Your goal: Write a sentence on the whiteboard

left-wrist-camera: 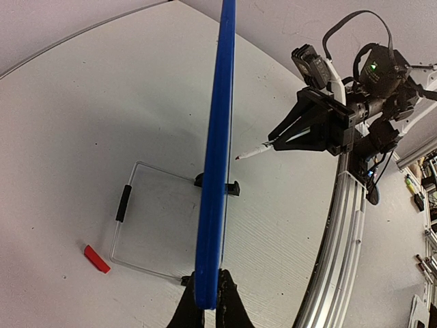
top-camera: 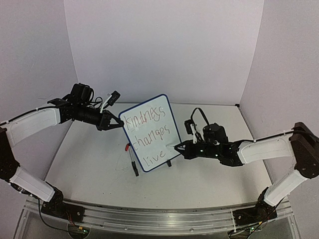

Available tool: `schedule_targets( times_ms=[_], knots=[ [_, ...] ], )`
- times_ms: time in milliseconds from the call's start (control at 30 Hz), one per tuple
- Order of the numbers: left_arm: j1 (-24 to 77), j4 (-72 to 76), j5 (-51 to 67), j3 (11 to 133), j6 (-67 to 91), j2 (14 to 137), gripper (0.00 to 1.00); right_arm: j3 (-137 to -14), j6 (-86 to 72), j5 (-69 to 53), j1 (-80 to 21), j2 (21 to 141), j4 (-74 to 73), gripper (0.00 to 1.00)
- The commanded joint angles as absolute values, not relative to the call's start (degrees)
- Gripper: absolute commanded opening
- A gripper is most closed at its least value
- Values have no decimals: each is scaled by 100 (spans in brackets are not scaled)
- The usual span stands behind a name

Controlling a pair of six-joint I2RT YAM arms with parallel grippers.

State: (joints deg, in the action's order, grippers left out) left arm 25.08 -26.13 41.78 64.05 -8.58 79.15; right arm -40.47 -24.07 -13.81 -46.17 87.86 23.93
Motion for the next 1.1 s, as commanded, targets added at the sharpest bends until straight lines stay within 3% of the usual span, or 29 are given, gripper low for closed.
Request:
schedule_targets(
  times_ms=[0,567,1067],
  knots=[
    [2540,-2819,3911,6389,-1060,7840,0,-4123,-2456,-1465,-4548,8933,2645,0],
    [2540,-2818,3920,6393,-1063,7901,0,-4302,-2449,-1696,-4500,9412,2569,0],
    [2546,-2807,3943,6396,-1059,7925,0,-3985,-2477,-977,-4495,8947,2322,0]
  ],
)
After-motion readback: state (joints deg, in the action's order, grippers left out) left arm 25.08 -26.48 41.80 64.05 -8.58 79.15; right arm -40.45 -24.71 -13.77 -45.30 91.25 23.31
